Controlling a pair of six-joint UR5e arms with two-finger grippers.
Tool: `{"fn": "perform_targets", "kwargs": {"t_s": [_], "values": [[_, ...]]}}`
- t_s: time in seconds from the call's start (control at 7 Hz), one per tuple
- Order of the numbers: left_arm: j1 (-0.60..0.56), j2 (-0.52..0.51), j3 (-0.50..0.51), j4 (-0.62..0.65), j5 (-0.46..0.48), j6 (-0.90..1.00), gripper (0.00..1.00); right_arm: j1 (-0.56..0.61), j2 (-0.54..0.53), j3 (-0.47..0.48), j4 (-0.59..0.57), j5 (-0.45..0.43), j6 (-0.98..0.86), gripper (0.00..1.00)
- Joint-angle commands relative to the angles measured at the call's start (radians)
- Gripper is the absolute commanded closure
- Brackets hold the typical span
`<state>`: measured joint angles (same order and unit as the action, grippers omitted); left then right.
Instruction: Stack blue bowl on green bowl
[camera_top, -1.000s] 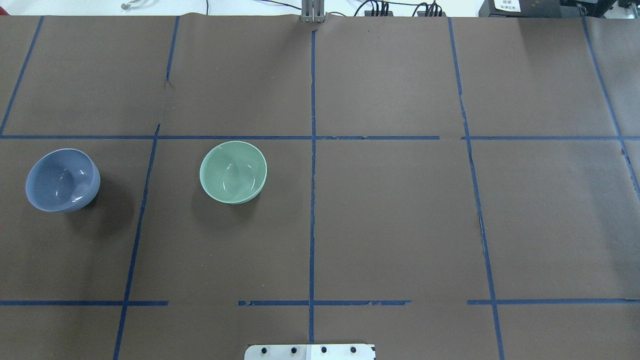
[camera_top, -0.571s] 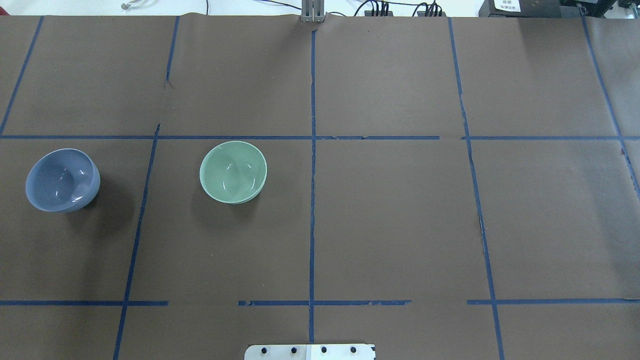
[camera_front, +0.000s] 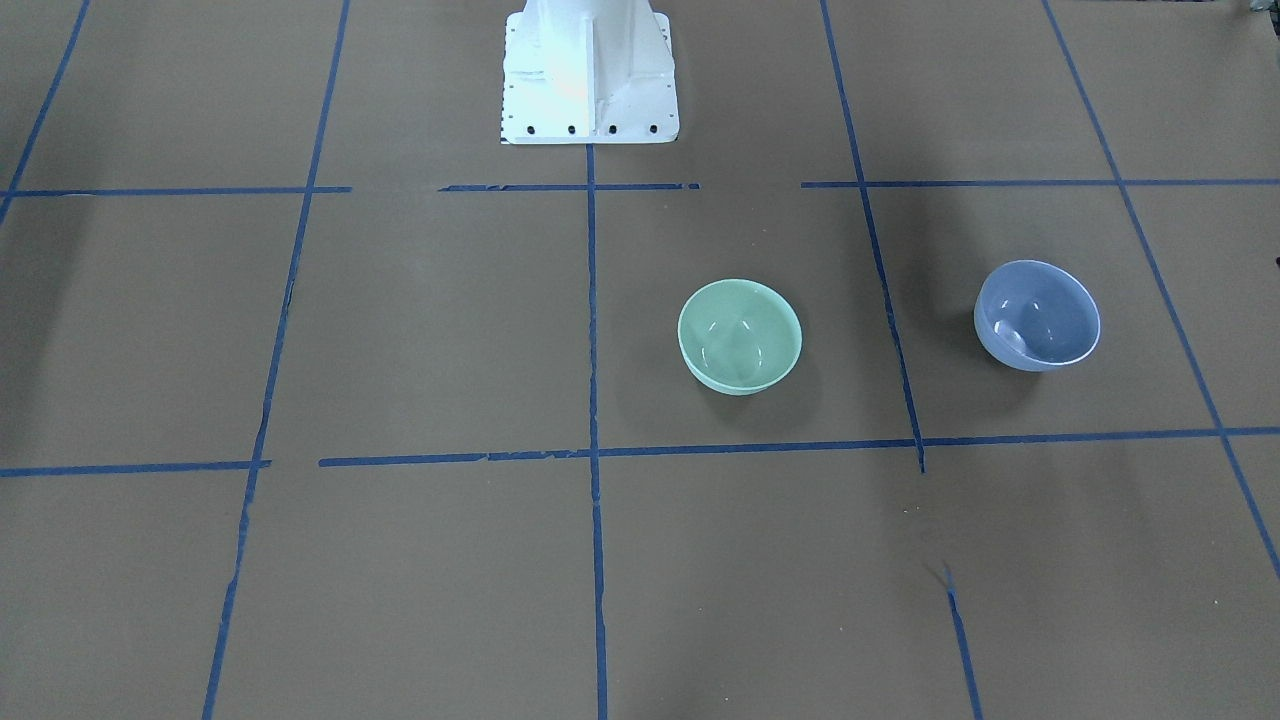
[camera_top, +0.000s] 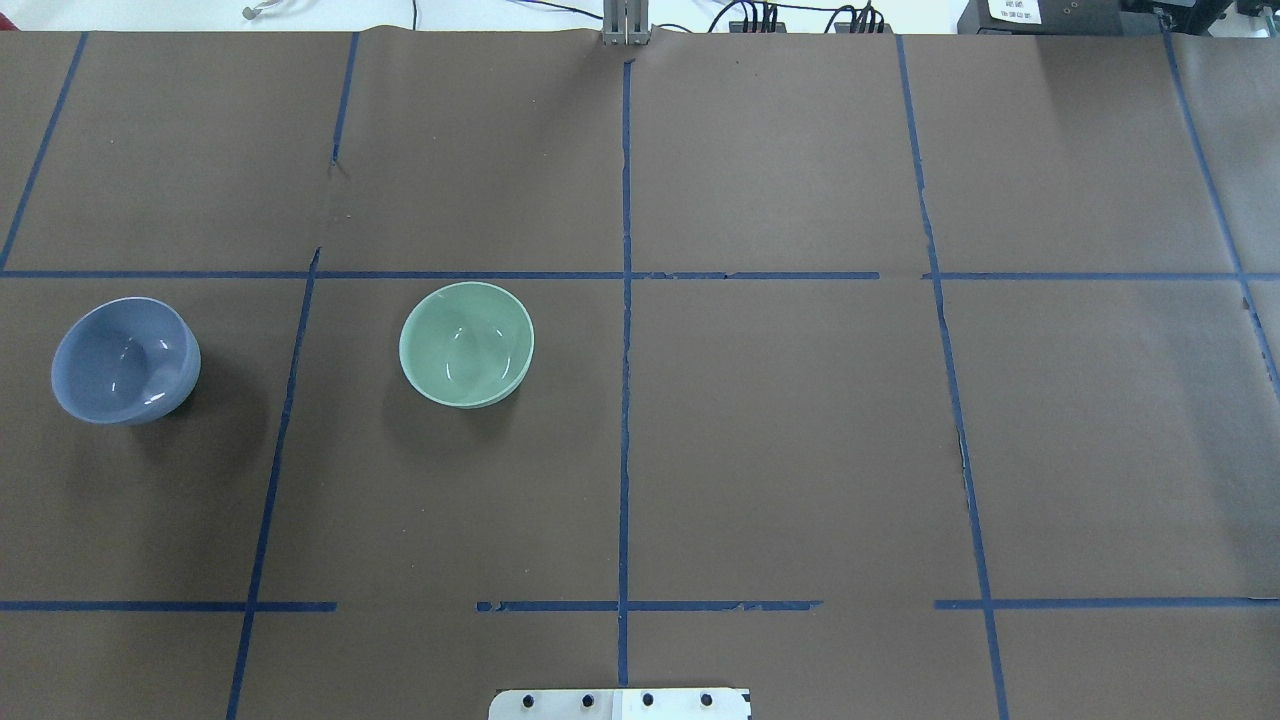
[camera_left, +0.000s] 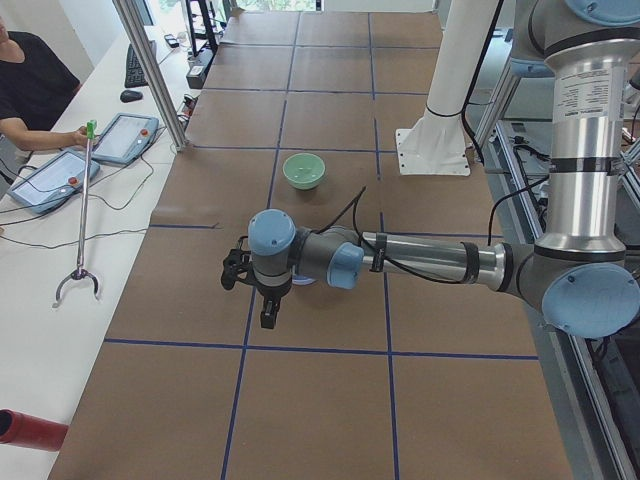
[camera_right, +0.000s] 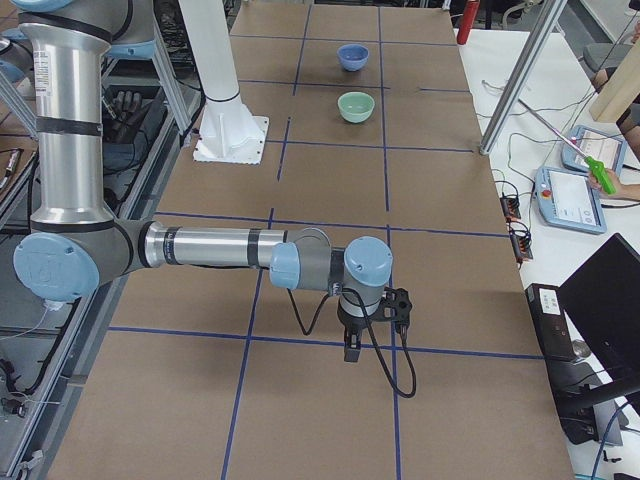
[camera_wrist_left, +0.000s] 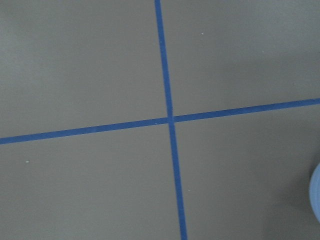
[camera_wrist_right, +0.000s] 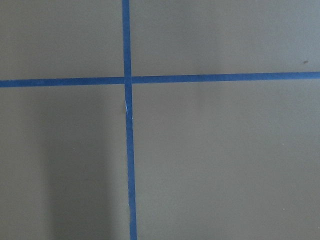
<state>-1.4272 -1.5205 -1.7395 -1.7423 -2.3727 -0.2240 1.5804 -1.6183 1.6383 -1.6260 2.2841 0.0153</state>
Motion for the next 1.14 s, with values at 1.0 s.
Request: {"fn": "perform_targets", "kwargs": {"t_s": [1.0], "values": [[0.36,0.005,0.126,-0.408,0.107,-0.535,0.0,0.0,0.0,0.0,0.0,0.0,0.0,0.0]]}}
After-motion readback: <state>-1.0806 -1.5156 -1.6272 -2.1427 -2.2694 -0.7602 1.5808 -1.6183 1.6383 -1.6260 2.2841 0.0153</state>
